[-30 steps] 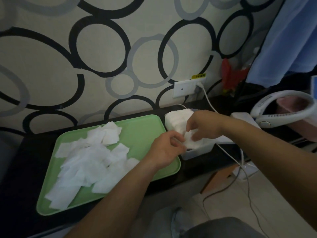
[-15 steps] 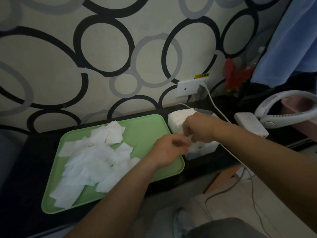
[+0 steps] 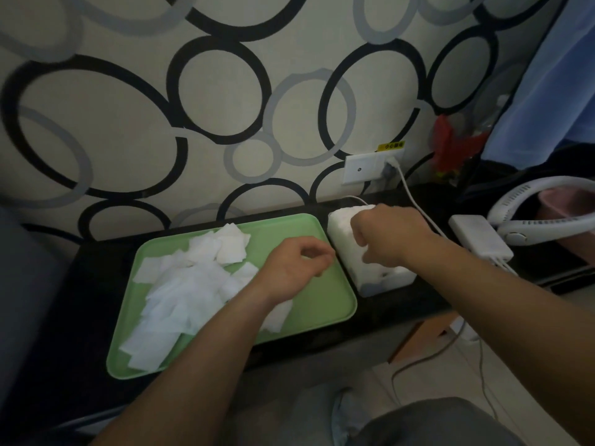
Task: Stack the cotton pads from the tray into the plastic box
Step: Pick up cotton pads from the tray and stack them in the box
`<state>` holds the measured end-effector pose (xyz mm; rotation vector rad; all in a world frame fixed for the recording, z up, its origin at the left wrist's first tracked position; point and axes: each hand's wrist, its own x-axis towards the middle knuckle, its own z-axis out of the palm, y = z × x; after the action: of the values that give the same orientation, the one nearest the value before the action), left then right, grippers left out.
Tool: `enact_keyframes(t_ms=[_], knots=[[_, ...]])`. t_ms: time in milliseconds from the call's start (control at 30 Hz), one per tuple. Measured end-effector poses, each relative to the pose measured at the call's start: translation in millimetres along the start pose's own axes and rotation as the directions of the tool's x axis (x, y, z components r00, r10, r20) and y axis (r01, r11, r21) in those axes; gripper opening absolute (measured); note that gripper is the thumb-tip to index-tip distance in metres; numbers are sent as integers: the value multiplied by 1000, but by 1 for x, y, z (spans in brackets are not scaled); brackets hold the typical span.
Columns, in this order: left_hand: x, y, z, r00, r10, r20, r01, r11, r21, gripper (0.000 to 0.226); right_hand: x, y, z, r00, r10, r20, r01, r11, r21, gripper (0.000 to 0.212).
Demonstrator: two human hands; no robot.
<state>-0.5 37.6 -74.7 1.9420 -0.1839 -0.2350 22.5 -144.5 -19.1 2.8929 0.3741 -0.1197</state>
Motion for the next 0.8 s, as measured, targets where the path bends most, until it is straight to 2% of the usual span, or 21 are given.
enact_keyframes(t_ms=[100,167,267,300,400,467,633,733,800], knots=[[-13,-4,-32,993,-50,-106,47,998,-29,9,-4,-23,-19,995,-5,-100,30,966,256,13],[-24,-7,-54,982,-84,-170,79,996,-35,8,-3,-48,-23,995,-41,-86,76,890,450,14],[-40,-19,-81,962,-135,-235,138,990,-6,9,5,-88,-7,990,-141,-16,124,811,572,7],[-45,-23,-87,959,-141,-247,150,989,17,9,7,-99,3,985,-170,31,119,798,590,8],[-57,-36,-102,955,-142,-261,171,981,91,9,12,-122,32,962,-203,183,78,846,528,45],[-63,-42,-109,955,-146,-260,181,976,119,8,14,-129,41,959,-191,210,68,872,484,59],[-71,-55,-123,957,-164,-239,204,967,153,7,22,-137,41,942,-230,246,77,858,507,42],[-72,-58,-126,969,-123,-216,166,967,192,9,24,-140,38,935,-252,251,86,846,527,42],[-73,-58,-121,983,-90,-162,132,952,276,17,24,-140,38,933,-268,242,96,830,550,46]])
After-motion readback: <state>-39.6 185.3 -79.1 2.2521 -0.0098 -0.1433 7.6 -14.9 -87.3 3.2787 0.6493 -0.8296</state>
